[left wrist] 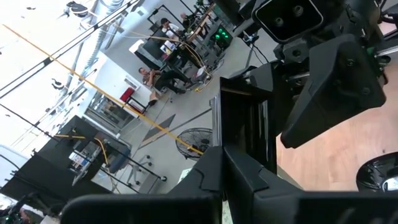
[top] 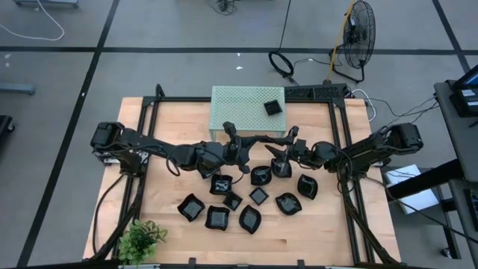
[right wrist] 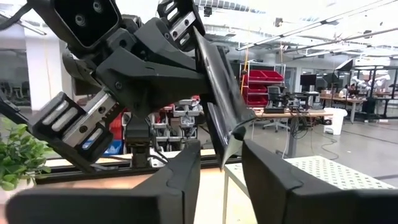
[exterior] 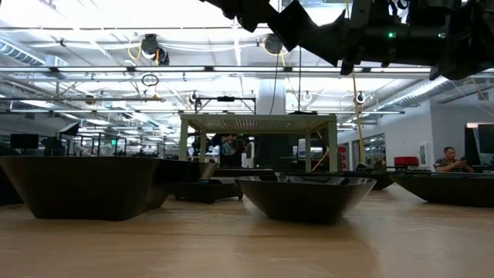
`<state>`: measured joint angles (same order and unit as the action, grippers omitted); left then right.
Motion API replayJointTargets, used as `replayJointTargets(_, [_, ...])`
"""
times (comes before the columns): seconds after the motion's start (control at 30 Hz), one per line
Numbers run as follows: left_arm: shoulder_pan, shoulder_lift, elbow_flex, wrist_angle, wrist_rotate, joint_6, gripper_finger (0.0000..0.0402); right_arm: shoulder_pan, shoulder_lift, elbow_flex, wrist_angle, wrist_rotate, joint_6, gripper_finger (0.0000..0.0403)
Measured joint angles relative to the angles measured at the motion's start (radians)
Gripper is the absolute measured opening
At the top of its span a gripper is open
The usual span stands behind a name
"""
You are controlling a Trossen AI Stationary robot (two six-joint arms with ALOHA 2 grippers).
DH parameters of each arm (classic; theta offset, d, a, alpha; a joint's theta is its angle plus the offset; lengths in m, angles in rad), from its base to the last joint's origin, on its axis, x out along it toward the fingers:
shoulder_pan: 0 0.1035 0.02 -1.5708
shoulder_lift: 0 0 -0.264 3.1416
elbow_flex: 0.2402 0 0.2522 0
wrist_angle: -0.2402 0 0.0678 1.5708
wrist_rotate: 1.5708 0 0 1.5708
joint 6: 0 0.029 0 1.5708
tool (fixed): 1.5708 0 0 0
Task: Pick & Place Mini shaped plates
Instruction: Stack the black square plate on top of the other black square plates on the shelf
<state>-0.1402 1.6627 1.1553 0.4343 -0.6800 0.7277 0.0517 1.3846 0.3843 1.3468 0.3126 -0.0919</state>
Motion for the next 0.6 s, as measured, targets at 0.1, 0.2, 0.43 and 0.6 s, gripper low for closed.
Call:
replayJointTargets(0.1, [0.0,0.0,0.0,0.0,-0.001,-0.001,0.0008,0.0,0.0,0.0,-0.004,0.001,-0.002,0.008])
replayJointTargets(0.2, [0.0,0.0,0.0,0.0,-0.001,-0.007,0.0018,0.0,0.0,0.0,-0.005,0.0,-0.003,0.006])
replayJointTargets(0.43, [0.0,0.0,0.0,-0.001,0.0,-0.029,0.0005,-0.001,-0.001,0.0,-0.005,0.003,-0.007,0.0013])
replayJointTargets(0.6, [-0.006,0.0,0.0,-0.003,0.052,-0.082,0.0031,-0.001,-0.001,-0.002,-0.007,0.007,-0.019,0.0003])
